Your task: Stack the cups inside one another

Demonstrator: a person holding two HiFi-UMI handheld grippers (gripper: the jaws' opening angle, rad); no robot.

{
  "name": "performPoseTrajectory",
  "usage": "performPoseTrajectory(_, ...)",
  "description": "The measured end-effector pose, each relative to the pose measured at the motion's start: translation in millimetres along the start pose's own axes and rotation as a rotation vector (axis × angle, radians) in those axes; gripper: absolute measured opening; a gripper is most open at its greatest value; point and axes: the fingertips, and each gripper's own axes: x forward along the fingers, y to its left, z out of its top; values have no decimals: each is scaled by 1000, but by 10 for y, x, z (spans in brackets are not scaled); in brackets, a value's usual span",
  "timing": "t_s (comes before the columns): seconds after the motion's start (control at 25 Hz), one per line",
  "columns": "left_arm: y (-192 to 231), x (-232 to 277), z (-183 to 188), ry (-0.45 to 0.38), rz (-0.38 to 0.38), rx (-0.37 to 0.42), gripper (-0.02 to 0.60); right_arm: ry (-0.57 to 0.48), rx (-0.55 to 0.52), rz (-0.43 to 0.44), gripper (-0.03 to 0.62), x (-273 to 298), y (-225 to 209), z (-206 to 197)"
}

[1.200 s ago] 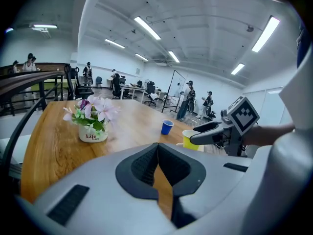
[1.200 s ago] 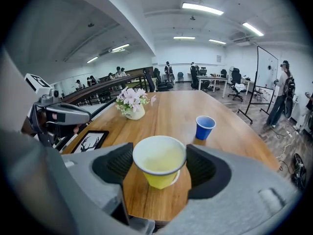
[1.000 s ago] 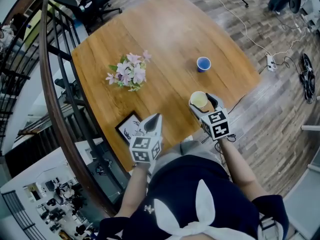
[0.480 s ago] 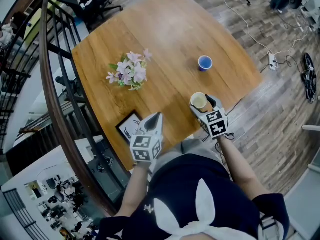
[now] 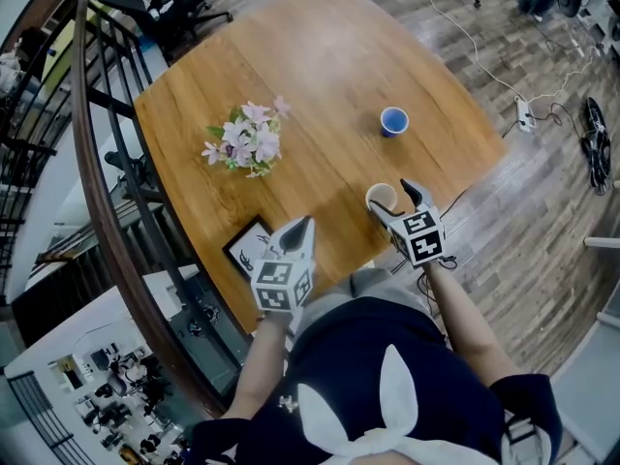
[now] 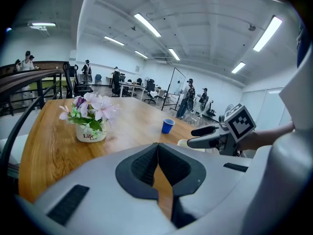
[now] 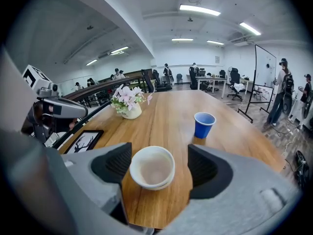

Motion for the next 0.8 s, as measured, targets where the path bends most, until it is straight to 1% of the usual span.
performPoseTrajectory(0.36, 4, 95, 62, -3, -17, 7, 17, -51, 6, -54, 357, -25, -303, 293)
performPoseTrajectory(0.8, 40, 188, 102, 16, -28, 13, 17, -91, -42, -118, 357, 91, -782, 769)
